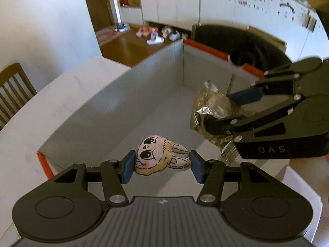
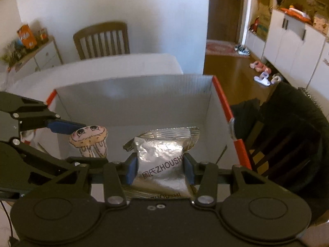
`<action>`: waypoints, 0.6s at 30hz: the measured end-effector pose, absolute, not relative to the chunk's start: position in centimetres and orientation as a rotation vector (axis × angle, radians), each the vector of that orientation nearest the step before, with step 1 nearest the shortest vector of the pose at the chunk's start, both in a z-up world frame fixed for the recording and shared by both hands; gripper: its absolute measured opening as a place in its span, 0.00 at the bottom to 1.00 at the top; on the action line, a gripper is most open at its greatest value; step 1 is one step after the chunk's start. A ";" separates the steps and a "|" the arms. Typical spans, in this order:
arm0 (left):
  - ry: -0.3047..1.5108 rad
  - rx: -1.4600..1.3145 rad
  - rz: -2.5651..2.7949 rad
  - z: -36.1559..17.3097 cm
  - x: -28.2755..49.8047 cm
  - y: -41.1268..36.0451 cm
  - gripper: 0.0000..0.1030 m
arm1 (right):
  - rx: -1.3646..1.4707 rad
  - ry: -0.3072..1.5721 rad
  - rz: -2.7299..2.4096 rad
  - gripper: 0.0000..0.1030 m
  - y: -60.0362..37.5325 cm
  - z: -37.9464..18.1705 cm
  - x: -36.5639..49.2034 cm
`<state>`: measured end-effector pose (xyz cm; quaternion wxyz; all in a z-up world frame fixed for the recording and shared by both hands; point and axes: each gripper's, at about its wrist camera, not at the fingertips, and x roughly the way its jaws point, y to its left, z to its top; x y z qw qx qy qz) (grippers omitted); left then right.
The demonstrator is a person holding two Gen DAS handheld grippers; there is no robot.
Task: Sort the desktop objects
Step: 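Carry the keychain and foil bag with both tools into the red shoebox, then open both tools to drop the keychain and foil bag in the box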
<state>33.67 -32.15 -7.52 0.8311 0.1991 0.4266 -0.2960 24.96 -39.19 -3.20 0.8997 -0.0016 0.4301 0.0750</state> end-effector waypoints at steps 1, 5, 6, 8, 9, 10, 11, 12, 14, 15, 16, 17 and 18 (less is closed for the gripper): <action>0.916 0.439 -0.629 -7.8 33.8 -32.3 0.53 | -0.016 0.901 0.160 0.44 -39.1 -3.3 25.2; 0.985 0.493 -0.655 -9.1 34.2 -32.8 0.53 | -0.063 0.932 0.181 0.44 -38.5 -4.0 25.9; 1.006 0.511 -0.660 -9.4 34.3 -33.0 0.53 | -0.069 0.939 0.182 0.44 -38.5 -4.2 26.1; 1.043 0.528 -0.671 -9.9 34.6 -33.3 0.53 | -0.068 0.966 0.189 0.44 -38.6 -4.6 26.7; 1.054 0.530 -0.678 -10.0 34.7 -33.4 0.53 | -0.065 0.977 0.190 0.44 -38.6 -4.8 26.9; 1.069 0.535 -0.687 -10.1 34.7 -33.5 0.53 | -0.063 0.985 0.191 0.44 -38.6 -4.9 27.0; 1.086 0.545 -0.695 -10.3 34.8 -33.7 0.53 | -0.064 0.995 0.198 0.44 -38.6 -5.1 27.0; 1.098 0.559 -0.697 -10.4 34.8 -33.9 0.53 | -0.069 1.004 0.205 0.44 -38.5 -5.2 27.1; 1.135 0.580 -0.698 -10.7 35.0 -34.2 0.53 | -0.082 1.021 0.207 0.44 -38.3 -5.5 27.1; 1.151 0.585 -0.701 -10.9 35.1 -34.5 0.53 | -0.089 1.031 0.209 0.44 -38.1 -5.6 27.0; 1.164 0.595 -0.700 -11.0 35.2 -35.0 0.53 | -0.091 1.038 0.213 0.44 -38.0 -5.7 27.1; 1.177 0.606 -0.697 -11.2 35.2 -35.2 0.53 | -0.093 1.041 0.217 0.44 -38.0 -5.7 27.1; 1.192 0.614 -0.695 -11.3 35.2 -35.3 0.53 | -0.097 1.041 0.216 0.44 -37.9 -5.7 27.1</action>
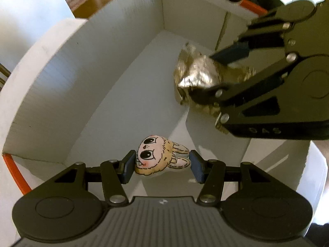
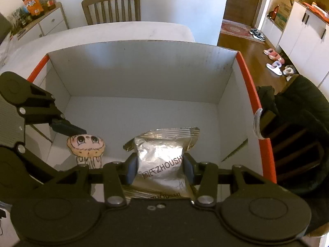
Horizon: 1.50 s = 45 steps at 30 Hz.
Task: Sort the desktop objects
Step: 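Open both tools to drop the keychain and foil bag in the box, then withdraw both tools from the box back over the table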
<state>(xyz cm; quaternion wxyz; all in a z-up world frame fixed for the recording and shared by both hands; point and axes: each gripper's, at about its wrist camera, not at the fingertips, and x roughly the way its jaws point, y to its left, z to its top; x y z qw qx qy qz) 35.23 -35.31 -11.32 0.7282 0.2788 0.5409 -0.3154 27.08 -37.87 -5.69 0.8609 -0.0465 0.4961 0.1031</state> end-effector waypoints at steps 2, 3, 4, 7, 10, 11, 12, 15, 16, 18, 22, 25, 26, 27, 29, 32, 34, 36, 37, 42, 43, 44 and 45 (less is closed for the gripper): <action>1.207 0.623 -0.691 -11.5 35.3 -35.5 0.54 | -0.113 1.049 0.220 0.44 -37.7 -5.8 27.2; 1.210 0.626 -0.690 -11.5 35.3 -35.6 0.54 | -0.118 1.055 0.223 0.44 -37.7 -5.9 27.2; 1.214 0.630 -0.691 -11.6 35.3 -35.7 0.54 | -0.122 1.060 0.223 0.45 -37.6 -6.0 27.4; 1.227 0.636 -0.689 -11.7 35.2 -35.9 0.54 | -0.131 1.069 0.227 0.45 -37.5 -6.2 27.5; 1.227 0.641 -0.691 -11.7 35.0 -36.1 0.54 | -0.134 1.070 0.225 0.46 -37.3 -6.4 27.6; 1.226 0.640 -0.691 -11.7 34.9 -36.2 0.54 | -0.135 1.073 0.225 0.46 -37.3 -6.4 27.6; 1.225 0.641 -0.689 -11.6 34.9 -36.2 0.54 | -0.139 1.072 0.223 0.47 -37.3 -6.4 27.6; 1.227 0.634 -0.686 -11.5 34.6 -36.1 0.54 | -0.143 1.066 0.225 0.60 -37.4 -6.2 27.7; 1.227 0.625 -0.690 -11.4 34.5 -36.0 0.54 | -0.146 1.059 0.222 0.63 -37.3 -6.1 27.6; 1.222 0.608 -0.686 -11.2 34.3 -35.7 0.54 | -0.156 1.049 0.221 0.63 -37.4 -5.9 27.4; 1.214 0.551 -0.701 -10.6 34.0 -35.0 0.67 | -0.134 1.041 0.226 0.63 -37.8 -5.1 27.2; 1.204 0.500 -0.705 -9.9 33.7 -34.3 0.70 | -0.116 1.025 0.238 0.68 -38.2 -4.2 27.0; 1.195 0.487 -0.703 -9.6 33.6 -34.1 0.70 | -0.110 1.020 0.242 0.68 -38.3 -3.8 27.0; 1.183 0.470 -0.705 -9.3 33.4 -33.8 0.70 | -0.107 1.014 0.243 0.68 -38.4 -3.5 26.8; 1.152 0.435 -0.712 -8.4 33.0 -33.2 0.70 | -0.095 1.000 0.249 0.68 -38.7 -2.8 26.3; 1.106 0.381 -0.711 -7.0 32.2 -32.2 0.70 | -0.070 0.977 0.257 0.68 -39.2 -1.3 25.7; 1.078 0.346 -0.702 -6.0 31.9 -31.4 0.70 | -0.060 0.958 0.264 0.69 -39.4 -0.5 25.2; 1.049 0.304 -0.690 -5.2 33.0 -29.4 0.70 | -0.051 0.940 0.268 0.69 -39.7 0.2 24.6; 1.034 0.289 -0.683 -4.9 32.4 -29.3 0.70 | -0.045 0.933 0.275 0.69 -39.6 0.4 24.3; 0.938 0.248 -0.645 -3.3 30.3 -28.0 0.70 | -0.023 0.897 0.295 0.69 -39.7 1.9 23.1; 0.923 0.238 -0.637 -3.0 29.9 -27.7 0.70 | -0.017 0.890 0.299 0.69 -39.6 2.2 22.9; 0.907 0.230 -0.630 -2.7 29.5 -27.4 0.70 | -0.011 0.882 0.303 0.69 -39.5 2.5 22.5; 0.894 0.224 -0.622 -1.9 29.0 -26.7 0.70 | -0.010 0.873 0.306 0.69 -39.3 2.7 22.1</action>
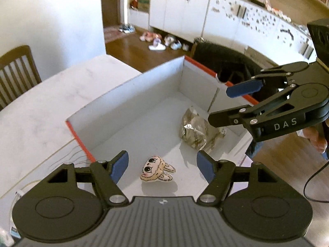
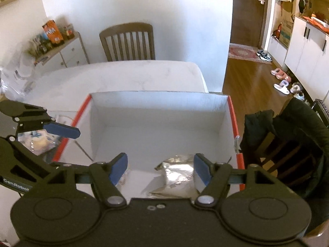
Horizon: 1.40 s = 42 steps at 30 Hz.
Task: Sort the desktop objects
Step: 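Withdraw both tools from the box back over the table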
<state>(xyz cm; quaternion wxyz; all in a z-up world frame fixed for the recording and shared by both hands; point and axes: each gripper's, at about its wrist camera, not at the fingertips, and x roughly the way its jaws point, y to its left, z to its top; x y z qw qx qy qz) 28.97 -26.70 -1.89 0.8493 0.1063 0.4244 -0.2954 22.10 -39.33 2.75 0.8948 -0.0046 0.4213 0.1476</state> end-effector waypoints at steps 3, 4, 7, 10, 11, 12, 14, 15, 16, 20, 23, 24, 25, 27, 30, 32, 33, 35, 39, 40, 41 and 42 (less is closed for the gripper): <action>0.852 0.196 -0.602 -1.3 27.7 -25.6 0.70 | -0.011 0.846 0.315 0.69 -38.7 3.6 21.1; 0.838 0.189 -0.595 -1.2 27.2 -25.2 0.70 | -0.010 0.836 0.318 0.69 -38.4 3.9 20.7; 0.802 0.170 -0.578 -0.5 25.7 -23.5 0.70 | -0.017 0.814 0.321 0.70 -37.4 4.5 19.7; 0.767 0.159 -0.566 0.0 24.6 -22.2 0.70 | -0.023 0.799 0.328 0.71 -36.2 5.1 18.8; 0.756 0.155 -0.561 0.2 24.2 -21.6 0.70 | -0.024 0.795 0.328 0.71 -35.7 5.3 18.5; 0.746 0.152 -0.560 0.4 23.8 -21.0 0.70 | -0.023 0.790 0.329 0.71 -35.3 5.4 18.2; 0.724 0.148 -0.558 0.9 22.8 -19.7 0.70 | -0.016 0.780 0.327 0.71 -34.6 5.7 17.5; 0.714 0.147 -0.558 1.0 22.3 -19.2 0.70 | -0.014 0.775 0.322 0.71 -34.3 5.8 17.2; 0.707 0.145 -0.558 1.1 22.0 -18.7 0.70 | -0.013 0.771 0.318 0.71 -33.9 5.9 16.9; 0.683 0.131 -0.550 1.3 20.6 -16.5 0.70 | -0.018 0.757 0.314 0.71 -32.0 6.1 15.6; 0.675 0.111 -0.546 1.3 19.8 -14.6 0.70 | -0.017 0.752 0.315 0.71 -30.4 6.3 14.8; 0.671 0.111 -0.540 1.3 19.5 -14.1 0.70 | -0.016 0.749 0.314 0.72 -29.9 6.3 14.6; 0.667 0.112 -0.538 1.3 19.2 -13.6 0.70 | -0.013 0.748 0.317 0.73 -29.2 6.3 14.4; 0.657 0.110 -0.530 1.2 18.6 -12.4 0.70 | -0.009 0.743 0.322 0.74 -28.0 6.3 13.9; 0.640 0.111 -0.506 1.0 17.8 -10.6 0.70 | -0.012 0.734 0.324 0.74 -26.5 6.5 13.5; 0.631 0.105 -0.496 0.9 17.2 -9.3 0.70 | -0.011 0.731 0.327 0.75 -25.4 6.5 13.1; 0.628 0.103 -0.491 0.9 16.9 -8.5 0.70 | -0.010 0.729 0.330 0.77 -24.9 6.5 13.0; 0.622 0.097 -0.481 0.6 16.5 -7.0 0.70 | -0.010 0.722 0.333 0.79 -23.8 6.4 12.7; 0.603 0.091 -0.444 0.2 15.4 -3.9 0.70 | -0.005 0.721 0.338 0.82 -21.9 6.2 12.6; 0.600 0.084 -0.435 0.1 15.2 -3.1 0.70 | -0.003 0.723 0.339 0.83 -21.4 6.0 12.6; 0.596 0.082 -0.424 0.0 15.0 -2.3 0.70 | -0.001 0.727 0.339 0.83 -20.8 5.9 12.7; 0.591 0.083 -0.414 0.0 14.8 -1.5 0.70 | 0.001 0.729 0.341 0.83 -20.3 5.7 12.8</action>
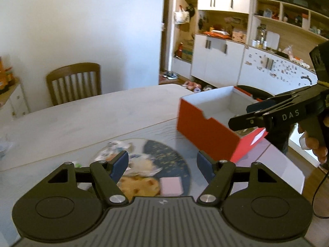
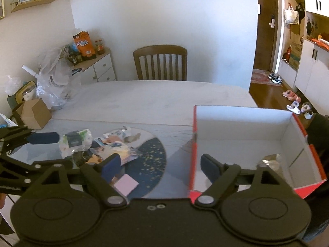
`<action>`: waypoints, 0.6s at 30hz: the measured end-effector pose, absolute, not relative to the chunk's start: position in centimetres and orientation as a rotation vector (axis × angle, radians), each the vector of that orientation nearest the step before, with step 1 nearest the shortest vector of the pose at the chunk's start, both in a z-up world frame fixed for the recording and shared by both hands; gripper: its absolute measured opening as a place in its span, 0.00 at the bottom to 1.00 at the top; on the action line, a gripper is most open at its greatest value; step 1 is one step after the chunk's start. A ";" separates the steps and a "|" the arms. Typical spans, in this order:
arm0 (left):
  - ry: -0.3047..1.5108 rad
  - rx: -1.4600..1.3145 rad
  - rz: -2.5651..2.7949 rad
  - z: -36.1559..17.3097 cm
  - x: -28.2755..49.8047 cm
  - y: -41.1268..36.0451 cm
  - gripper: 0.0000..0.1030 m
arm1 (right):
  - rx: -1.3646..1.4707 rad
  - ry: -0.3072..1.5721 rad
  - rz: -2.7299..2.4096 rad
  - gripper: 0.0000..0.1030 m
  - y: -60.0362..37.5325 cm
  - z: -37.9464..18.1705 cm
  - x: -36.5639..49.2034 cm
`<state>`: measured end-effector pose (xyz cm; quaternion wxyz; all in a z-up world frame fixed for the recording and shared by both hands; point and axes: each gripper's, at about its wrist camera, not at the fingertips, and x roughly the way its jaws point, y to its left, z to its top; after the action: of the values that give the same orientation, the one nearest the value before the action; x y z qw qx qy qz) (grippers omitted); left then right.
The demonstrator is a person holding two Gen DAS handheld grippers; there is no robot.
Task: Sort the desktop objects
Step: 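Withdraw both tools from the box back over the table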
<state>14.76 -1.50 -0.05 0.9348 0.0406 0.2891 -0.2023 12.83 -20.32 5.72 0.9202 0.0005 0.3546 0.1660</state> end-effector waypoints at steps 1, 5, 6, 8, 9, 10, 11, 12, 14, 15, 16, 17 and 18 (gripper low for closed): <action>0.585 0.085 -0.403 -0.2 14.5 -0.7 0.70 | 0.001 0.730 0.343 0.84 -19.8 5.6 13.0; 0.576 0.088 -0.367 -0.9 13.7 2.4 0.80 | -0.008 0.727 0.344 0.87 -17.7 4.9 13.2; 0.577 0.082 -0.360 -1.1 13.6 3.2 0.80 | -0.014 0.727 0.344 0.88 -17.2 4.7 13.2; 0.584 0.078 -0.348 -1.7 13.2 4.6 0.83 | -0.028 0.732 0.343 0.88 -16.1 4.0 13.2; 0.586 0.081 -0.340 -2.0 13.0 5.2 0.85 | -0.035 0.737 0.345 0.88 -15.7 3.6 13.1; 0.590 0.086 -0.333 -2.3 12.8 5.7 0.87 | -0.040 0.744 0.342 0.88 -15.3 3.2 13.1; 0.590 0.089 -0.325 -2.6 12.6 6.3 0.88 | -0.041 0.749 0.341 0.88 -15.0 2.8 13.0; 0.592 0.094 -0.317 -2.9 12.3 6.9 0.88 | -0.042 0.753 0.341 0.88 -14.5 2.3 12.9; 0.600 0.101 -0.297 -3.5 12.0 7.9 0.98 | -0.049 0.762 0.336 0.88 -13.8 1.4 12.8; 0.602 0.101 -0.289 -3.8 11.8 8.4 1.00 | -0.051 0.763 0.335 0.88 -13.6 1.1 12.7; 0.603 0.102 -0.283 -4.1 11.7 8.9 1.00 | -0.052 0.762 0.334 0.88 -13.4 0.7 12.7; 0.607 0.108 -0.277 -4.5 11.6 9.3 1.00 | -0.055 0.762 0.333 0.88 -13.3 0.4 12.6; 0.612 0.115 -0.275 -4.9 11.5 9.7 1.00 | -0.057 0.764 0.331 0.88 -13.1 0.0 12.6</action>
<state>11.52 9.70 -4.85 0.9426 0.0564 0.3002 -0.1349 12.59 -13.07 0.03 0.9142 -0.0279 0.3710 0.1607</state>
